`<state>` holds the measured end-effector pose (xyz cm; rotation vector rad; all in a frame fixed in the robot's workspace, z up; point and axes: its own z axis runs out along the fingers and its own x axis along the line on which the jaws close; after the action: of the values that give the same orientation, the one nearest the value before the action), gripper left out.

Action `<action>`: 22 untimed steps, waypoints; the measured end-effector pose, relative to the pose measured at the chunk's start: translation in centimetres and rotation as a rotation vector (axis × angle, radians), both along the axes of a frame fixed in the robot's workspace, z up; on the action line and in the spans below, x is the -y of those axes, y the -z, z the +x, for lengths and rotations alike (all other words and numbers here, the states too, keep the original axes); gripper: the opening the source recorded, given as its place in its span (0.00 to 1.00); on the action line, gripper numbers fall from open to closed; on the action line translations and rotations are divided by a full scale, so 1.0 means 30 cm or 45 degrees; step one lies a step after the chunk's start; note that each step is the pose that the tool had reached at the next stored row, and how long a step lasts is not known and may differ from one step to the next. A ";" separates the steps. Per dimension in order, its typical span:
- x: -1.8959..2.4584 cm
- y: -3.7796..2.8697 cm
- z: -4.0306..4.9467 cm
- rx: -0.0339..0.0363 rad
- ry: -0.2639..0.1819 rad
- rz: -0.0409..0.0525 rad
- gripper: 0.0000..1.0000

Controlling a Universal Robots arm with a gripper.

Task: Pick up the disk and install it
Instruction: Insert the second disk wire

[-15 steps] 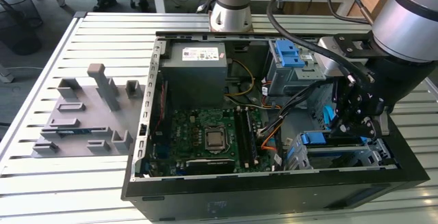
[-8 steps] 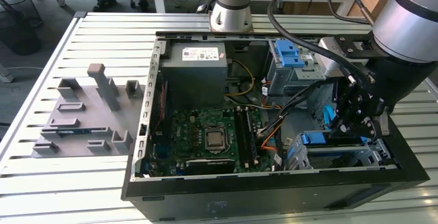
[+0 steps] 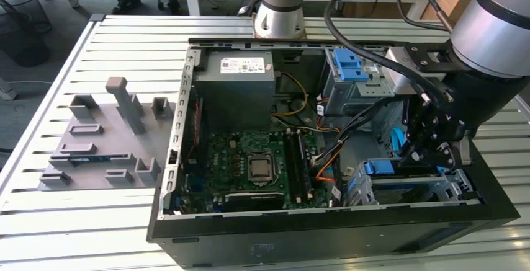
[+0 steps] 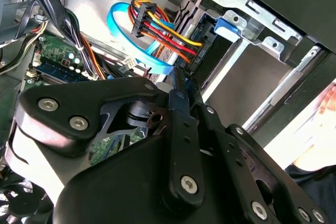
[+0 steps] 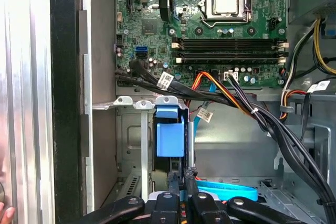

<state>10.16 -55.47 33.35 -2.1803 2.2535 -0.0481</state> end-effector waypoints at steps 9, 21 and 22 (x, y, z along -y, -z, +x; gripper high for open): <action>0.000 0.006 0.000 0.0000 0.001 -0.009 0.16; 0.000 0.007 0.000 0.0000 0.001 -0.009 0.24; 0.000 0.007 0.000 0.0000 0.001 -0.009 0.24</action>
<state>10.17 -55.48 33.14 -2.1830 2.2577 -0.0564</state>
